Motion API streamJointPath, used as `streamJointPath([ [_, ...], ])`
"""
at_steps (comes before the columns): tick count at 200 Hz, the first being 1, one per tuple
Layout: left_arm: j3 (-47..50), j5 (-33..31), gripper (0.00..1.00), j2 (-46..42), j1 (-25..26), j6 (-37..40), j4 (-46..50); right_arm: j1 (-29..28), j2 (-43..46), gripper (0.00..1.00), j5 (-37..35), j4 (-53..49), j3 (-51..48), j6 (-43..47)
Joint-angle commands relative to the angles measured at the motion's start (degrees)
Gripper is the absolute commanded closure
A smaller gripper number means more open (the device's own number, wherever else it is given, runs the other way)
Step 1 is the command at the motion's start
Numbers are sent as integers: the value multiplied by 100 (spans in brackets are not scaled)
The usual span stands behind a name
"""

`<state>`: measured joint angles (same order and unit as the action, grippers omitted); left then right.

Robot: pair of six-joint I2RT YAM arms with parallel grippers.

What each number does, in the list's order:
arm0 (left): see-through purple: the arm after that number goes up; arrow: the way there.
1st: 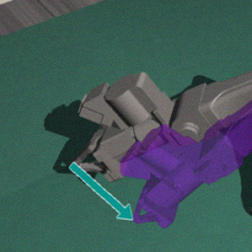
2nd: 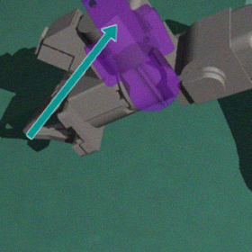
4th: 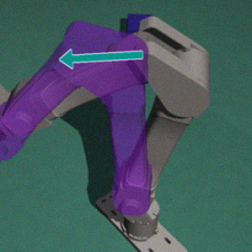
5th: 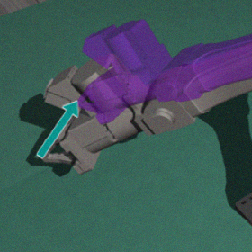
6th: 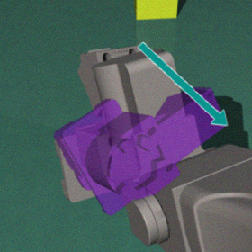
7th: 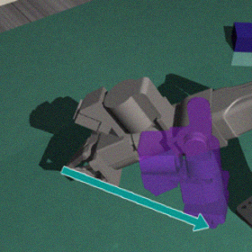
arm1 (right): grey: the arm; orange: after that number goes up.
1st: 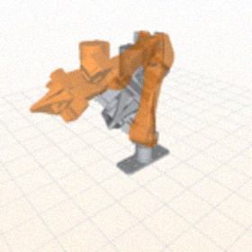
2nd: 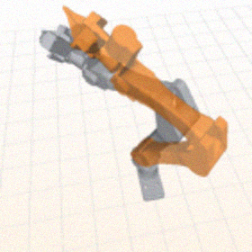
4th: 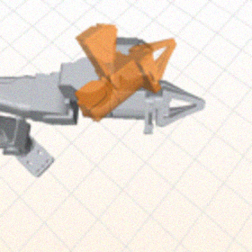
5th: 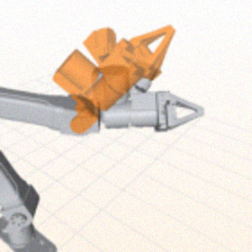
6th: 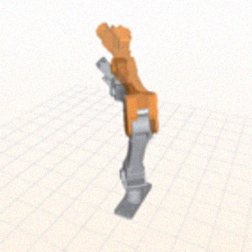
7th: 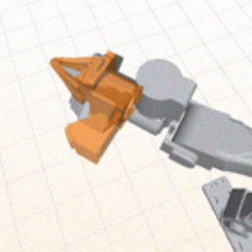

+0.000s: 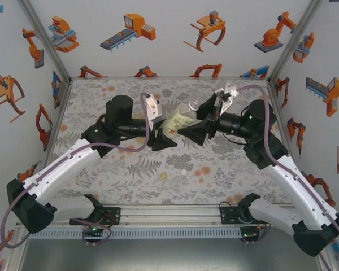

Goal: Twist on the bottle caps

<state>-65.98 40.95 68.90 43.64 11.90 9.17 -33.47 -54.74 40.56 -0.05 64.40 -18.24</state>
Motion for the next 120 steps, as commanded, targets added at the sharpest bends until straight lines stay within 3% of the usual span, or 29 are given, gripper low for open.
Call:
streamJointPath([
  [1,-75,-852,100,-208,-229,119,408,-10,86,27,-282,-521,312,399],
  [59,104,-795,100,-686,-1079,444,683,-79,-147,29,-1004,-1274,135,515],
  [120,1044,-146,100,-1191,-2135,480,-145,-717,-878,48,-3258,-2894,86,-182],
])
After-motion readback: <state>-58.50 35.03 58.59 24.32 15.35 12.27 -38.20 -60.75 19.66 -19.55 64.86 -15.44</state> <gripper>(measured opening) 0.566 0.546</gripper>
